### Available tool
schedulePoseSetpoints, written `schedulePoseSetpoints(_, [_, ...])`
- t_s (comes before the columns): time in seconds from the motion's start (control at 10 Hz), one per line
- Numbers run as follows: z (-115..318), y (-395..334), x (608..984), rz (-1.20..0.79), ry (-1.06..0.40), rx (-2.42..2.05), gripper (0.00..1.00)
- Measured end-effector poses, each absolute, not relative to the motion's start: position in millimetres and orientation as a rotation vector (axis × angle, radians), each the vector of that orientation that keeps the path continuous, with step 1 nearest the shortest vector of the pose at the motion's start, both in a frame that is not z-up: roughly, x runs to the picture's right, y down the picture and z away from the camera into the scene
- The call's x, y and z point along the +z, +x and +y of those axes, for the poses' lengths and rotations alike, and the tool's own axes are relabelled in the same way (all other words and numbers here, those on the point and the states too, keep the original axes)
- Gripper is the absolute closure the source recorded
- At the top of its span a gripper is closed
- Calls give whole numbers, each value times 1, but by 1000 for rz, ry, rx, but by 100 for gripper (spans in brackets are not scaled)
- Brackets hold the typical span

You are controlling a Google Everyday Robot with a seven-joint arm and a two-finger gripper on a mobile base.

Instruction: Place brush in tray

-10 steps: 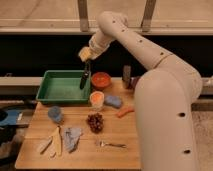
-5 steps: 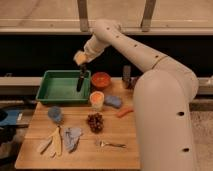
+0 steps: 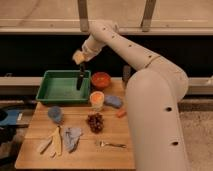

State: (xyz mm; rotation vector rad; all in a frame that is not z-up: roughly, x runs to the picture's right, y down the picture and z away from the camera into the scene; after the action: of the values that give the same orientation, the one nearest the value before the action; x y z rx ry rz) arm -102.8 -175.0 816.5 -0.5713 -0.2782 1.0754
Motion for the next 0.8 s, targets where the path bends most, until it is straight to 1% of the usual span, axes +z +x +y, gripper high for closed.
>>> schedulePoseSetpoints(0.2, [-168, -106, 825, -240, -592, 1064, 100])
schedulePoseSetpoints(0.5, [-130, -122, 853, -127, -663, 997, 100])
schedulePoseSetpoints(0.7, [-109, -126, 858, -37, -720, 943, 100])
schedulePoseSetpoints(0.8, [-106, -126, 855, -14, -731, 939, 100])
